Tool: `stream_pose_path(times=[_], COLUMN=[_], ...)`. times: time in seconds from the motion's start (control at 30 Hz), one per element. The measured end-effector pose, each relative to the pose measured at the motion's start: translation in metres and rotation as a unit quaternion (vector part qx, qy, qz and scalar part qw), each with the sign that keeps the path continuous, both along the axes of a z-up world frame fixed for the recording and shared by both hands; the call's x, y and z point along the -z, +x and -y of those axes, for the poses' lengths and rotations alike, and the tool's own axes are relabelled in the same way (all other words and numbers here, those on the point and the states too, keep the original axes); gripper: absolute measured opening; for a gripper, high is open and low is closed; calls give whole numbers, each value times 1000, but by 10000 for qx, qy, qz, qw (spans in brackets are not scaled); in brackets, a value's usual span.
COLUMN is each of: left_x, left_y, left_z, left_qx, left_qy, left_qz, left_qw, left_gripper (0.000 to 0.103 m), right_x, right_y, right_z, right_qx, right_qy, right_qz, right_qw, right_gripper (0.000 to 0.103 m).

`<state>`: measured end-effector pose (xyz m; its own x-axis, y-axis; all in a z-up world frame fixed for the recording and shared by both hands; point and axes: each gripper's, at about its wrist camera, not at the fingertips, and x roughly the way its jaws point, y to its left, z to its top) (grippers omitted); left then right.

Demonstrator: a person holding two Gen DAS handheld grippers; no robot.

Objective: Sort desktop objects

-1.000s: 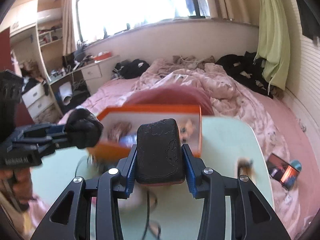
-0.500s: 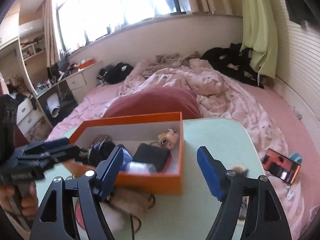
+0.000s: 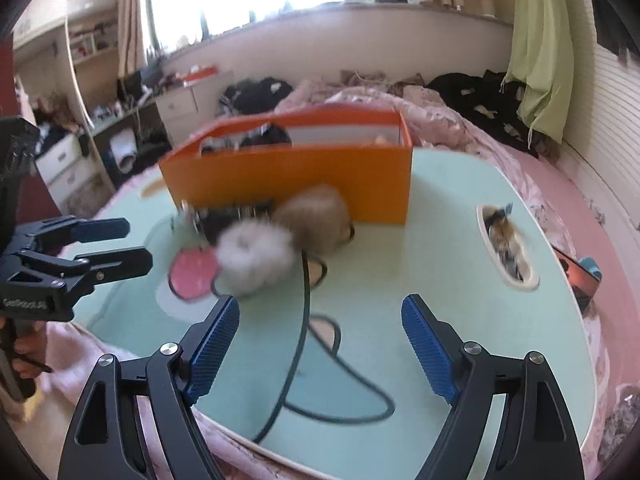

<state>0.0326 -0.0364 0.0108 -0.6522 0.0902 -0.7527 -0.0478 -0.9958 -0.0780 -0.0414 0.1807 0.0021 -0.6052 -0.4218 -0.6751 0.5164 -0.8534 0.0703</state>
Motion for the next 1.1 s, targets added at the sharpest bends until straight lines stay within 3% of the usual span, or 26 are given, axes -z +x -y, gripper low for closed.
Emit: stream_pose_path(times=[0.13, 0.2, 0.33, 1.1], left_x=[18, 21, 26, 24], left_y=[-2, 0, -3, -3], left_z=[1, -4, -13, -14], left_qx=[-88, -99, 56, 65], left_qy=[116, -80, -267, -247], left_qz=[194, 100, 159, 128], left_qw=[9997, 9999, 9995, 9996], left_gripper=[81, 84, 103, 103], right_x=[9, 13, 16, 16], right_y=[4, 6, 9, 10], right_z=[0, -2, -5, -5], right_qx=[151, 148, 97, 94], right_qy=[259, 269, 191, 169], right_qz=[-190, -287, -413, -455], right_qw=[9994, 9991, 9989, 9988], right_gripper=[94, 103, 103, 103])
